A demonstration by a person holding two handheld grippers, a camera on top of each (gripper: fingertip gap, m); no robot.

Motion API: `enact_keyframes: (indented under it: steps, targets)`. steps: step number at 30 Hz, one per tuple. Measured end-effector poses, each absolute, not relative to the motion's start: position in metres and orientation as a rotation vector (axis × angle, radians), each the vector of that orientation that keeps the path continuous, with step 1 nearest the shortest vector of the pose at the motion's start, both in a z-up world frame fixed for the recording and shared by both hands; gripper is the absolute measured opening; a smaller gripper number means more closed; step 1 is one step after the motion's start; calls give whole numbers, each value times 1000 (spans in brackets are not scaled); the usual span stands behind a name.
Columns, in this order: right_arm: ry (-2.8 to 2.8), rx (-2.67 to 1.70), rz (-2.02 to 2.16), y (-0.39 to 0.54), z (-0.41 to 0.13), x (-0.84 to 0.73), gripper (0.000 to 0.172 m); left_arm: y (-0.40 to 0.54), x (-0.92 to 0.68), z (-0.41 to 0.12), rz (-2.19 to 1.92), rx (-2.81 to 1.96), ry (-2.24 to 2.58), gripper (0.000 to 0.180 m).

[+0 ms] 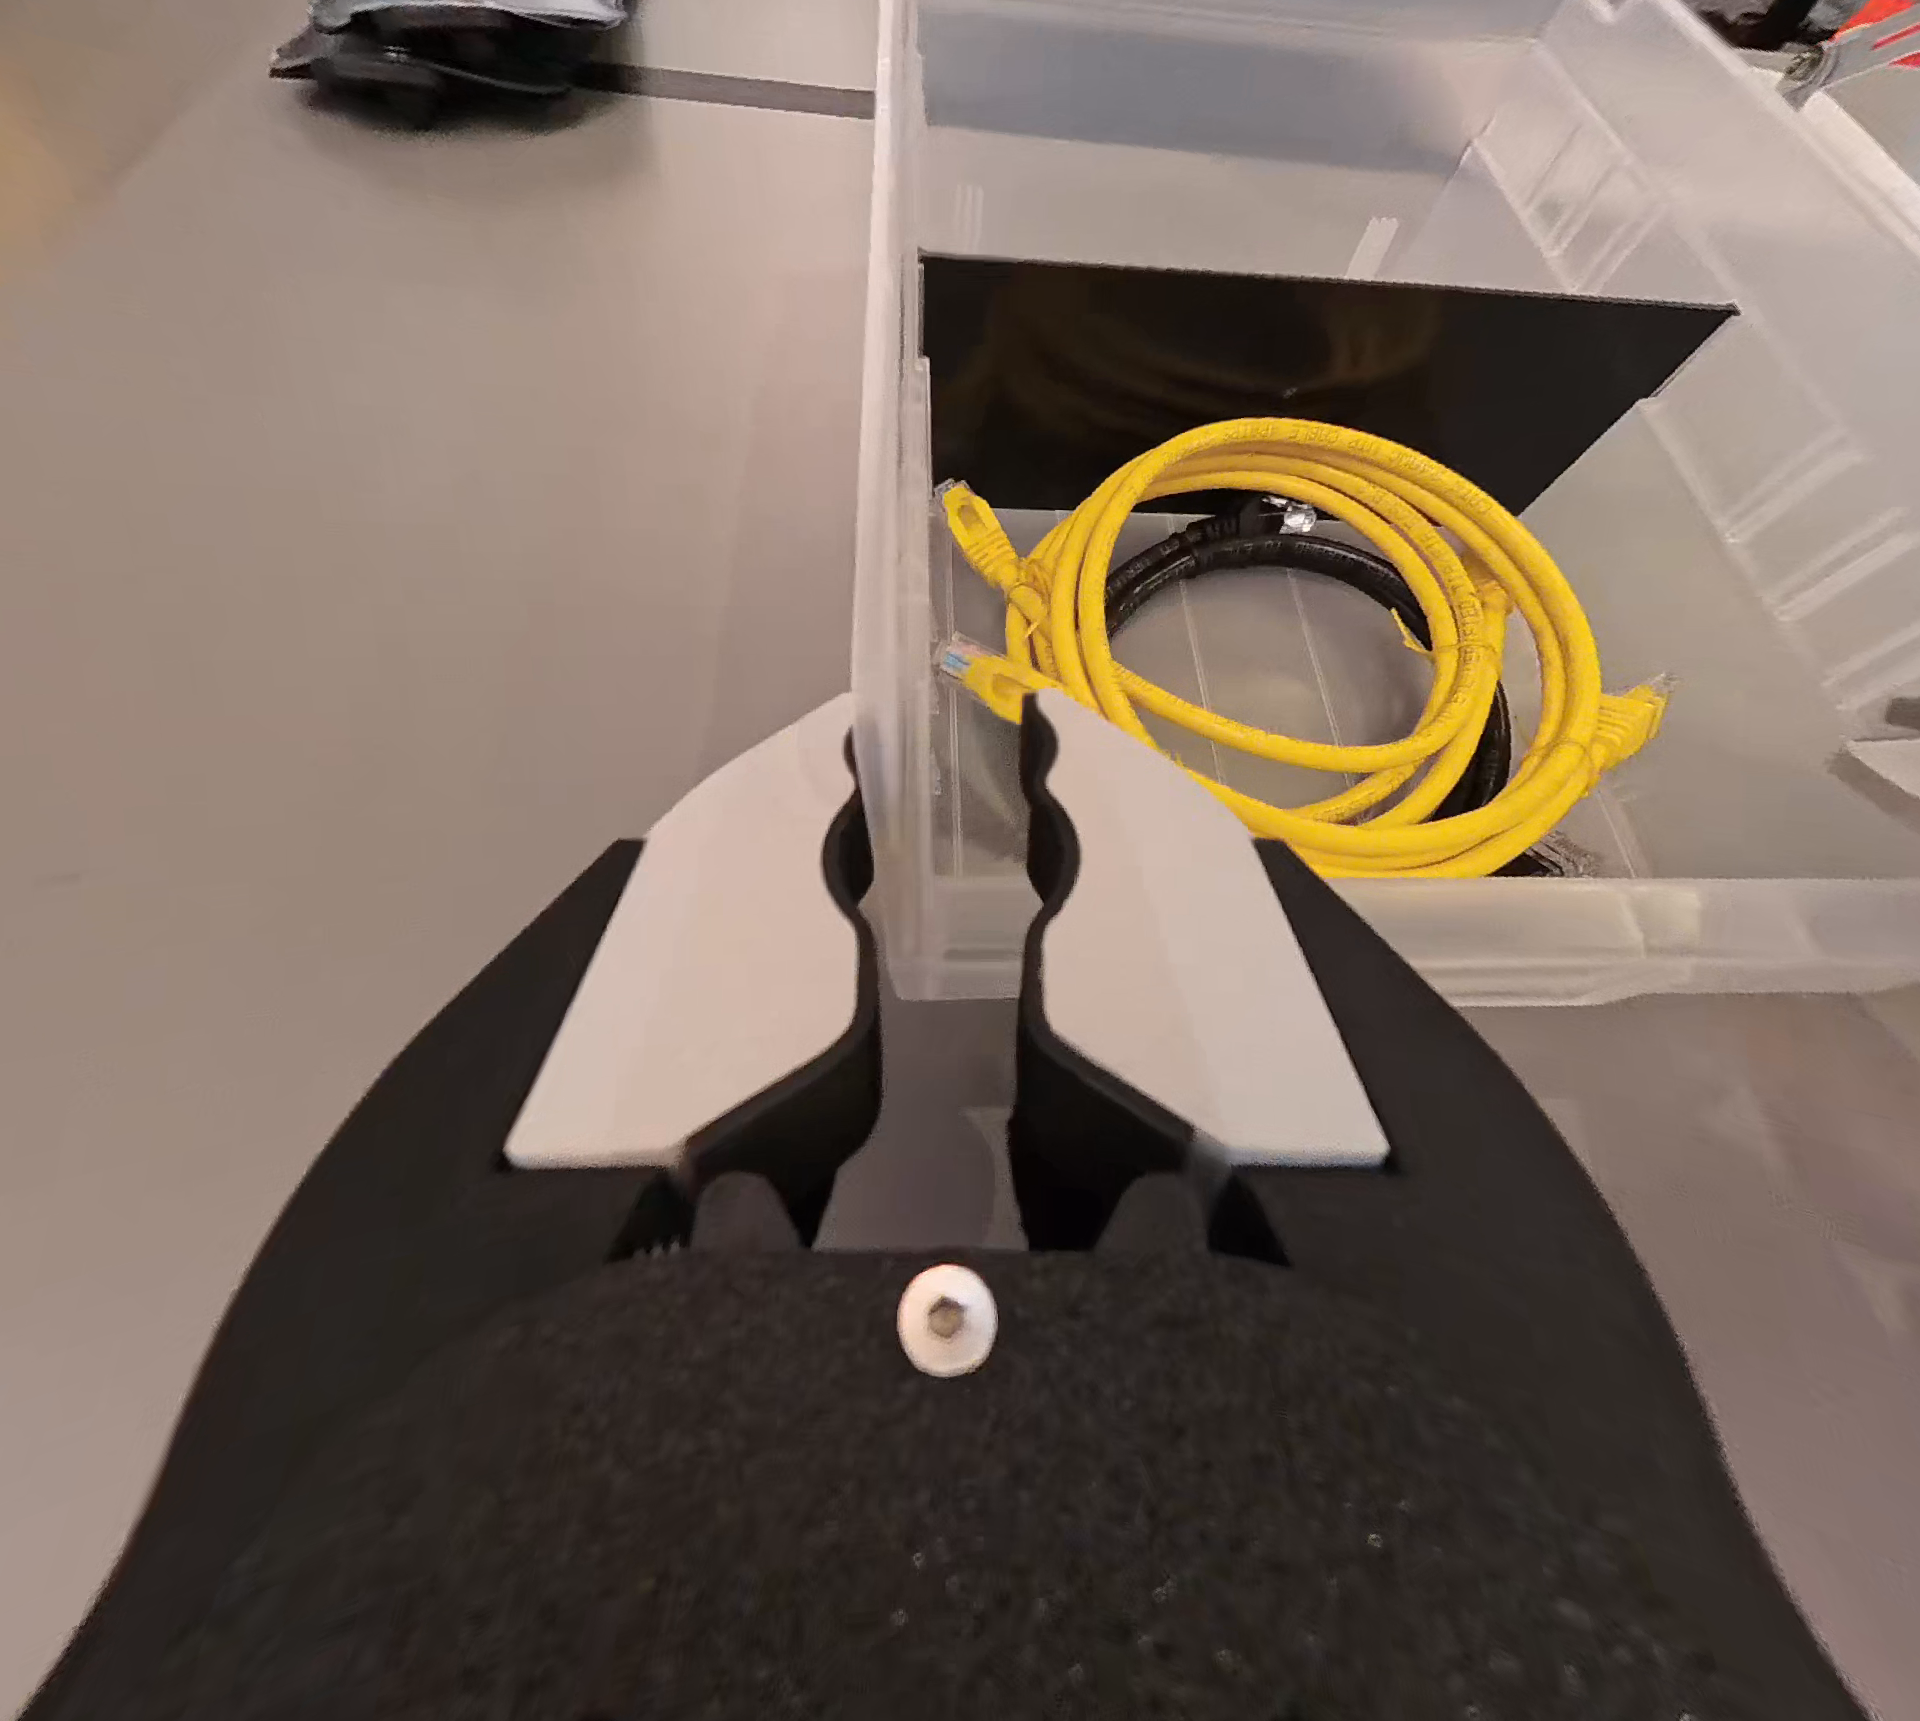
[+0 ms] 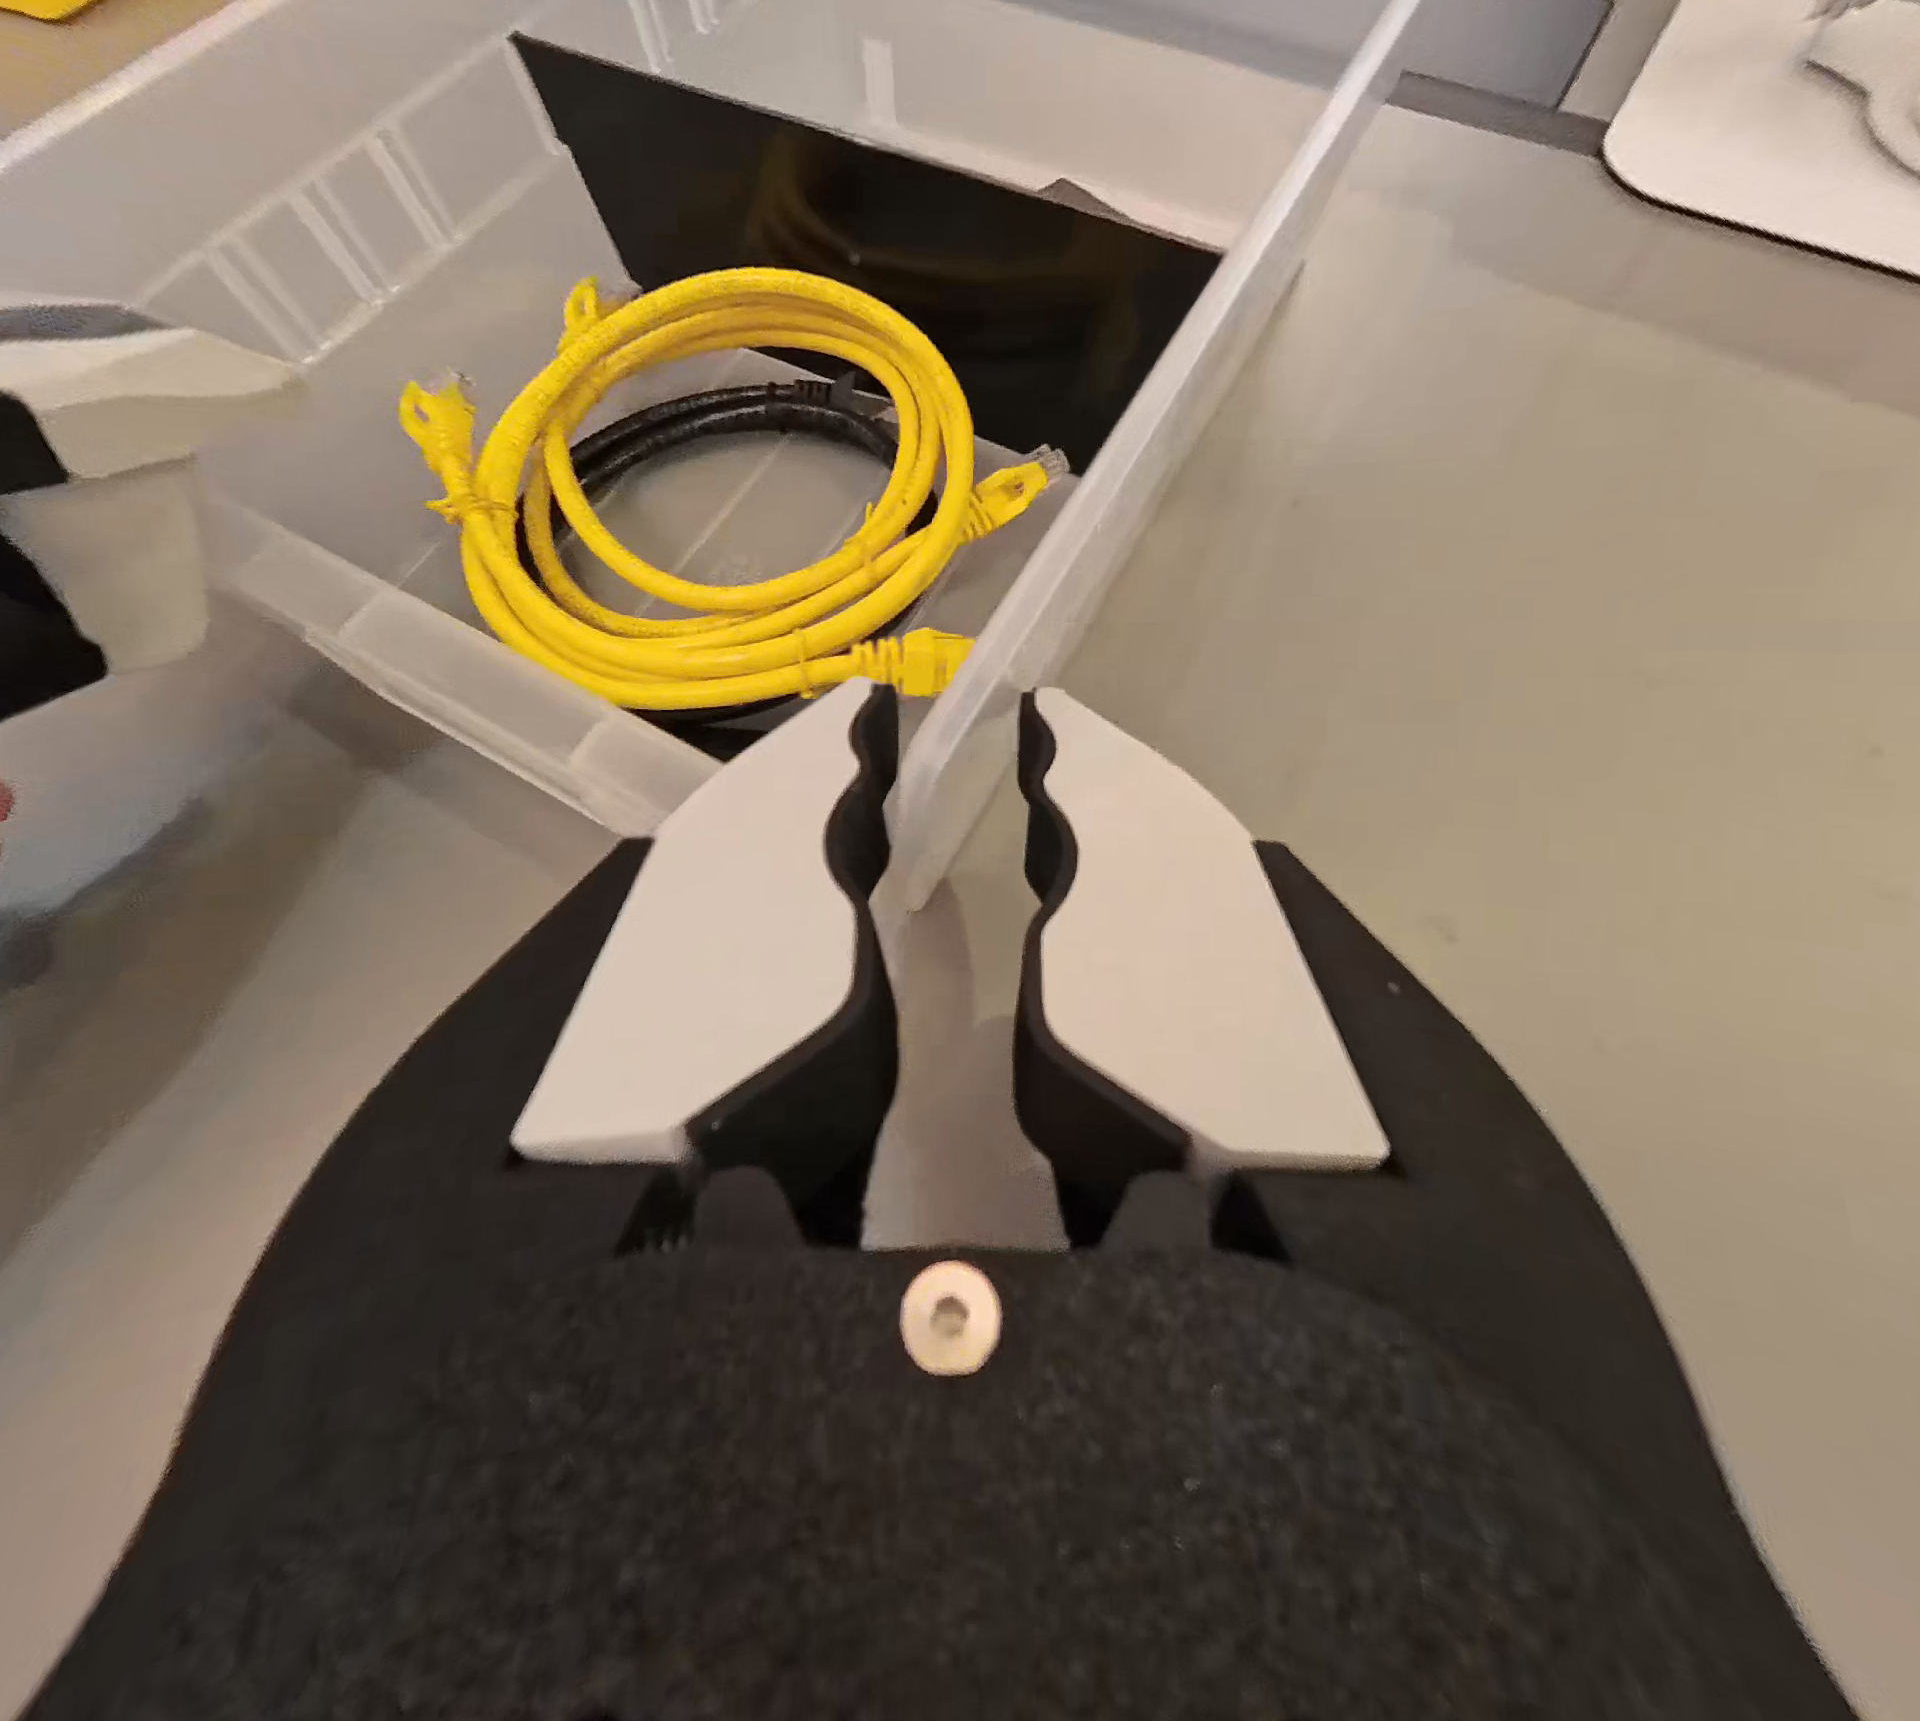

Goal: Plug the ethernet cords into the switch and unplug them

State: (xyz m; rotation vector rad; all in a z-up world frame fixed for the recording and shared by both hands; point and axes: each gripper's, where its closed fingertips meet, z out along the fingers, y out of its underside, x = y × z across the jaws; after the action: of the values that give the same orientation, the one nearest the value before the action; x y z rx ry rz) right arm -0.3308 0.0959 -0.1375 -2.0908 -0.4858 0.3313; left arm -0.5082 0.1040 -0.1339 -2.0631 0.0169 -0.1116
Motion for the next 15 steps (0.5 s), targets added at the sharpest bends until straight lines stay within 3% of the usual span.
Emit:
enact_keyframes:
  steps: [7, 9, 13, 15]
  targets:
    - [-712, -1848, 400, 59, -86, -276, 26, 84, -508, -79, -22, -1850, -39, 60]
    - [-726, -1800, 349, 50, -74, -230, 28, 77, -492, -66, -23, -1781, 27, 62]
    - [-674, -1736, 219, 31, -60, -112, 37, 59, -442, -71, -32, -1778, 189, 62]
    - [-606, -1737, 78, 23, -62, -42, 38, 51, -429, -88, 11, -1868, 182, 71]
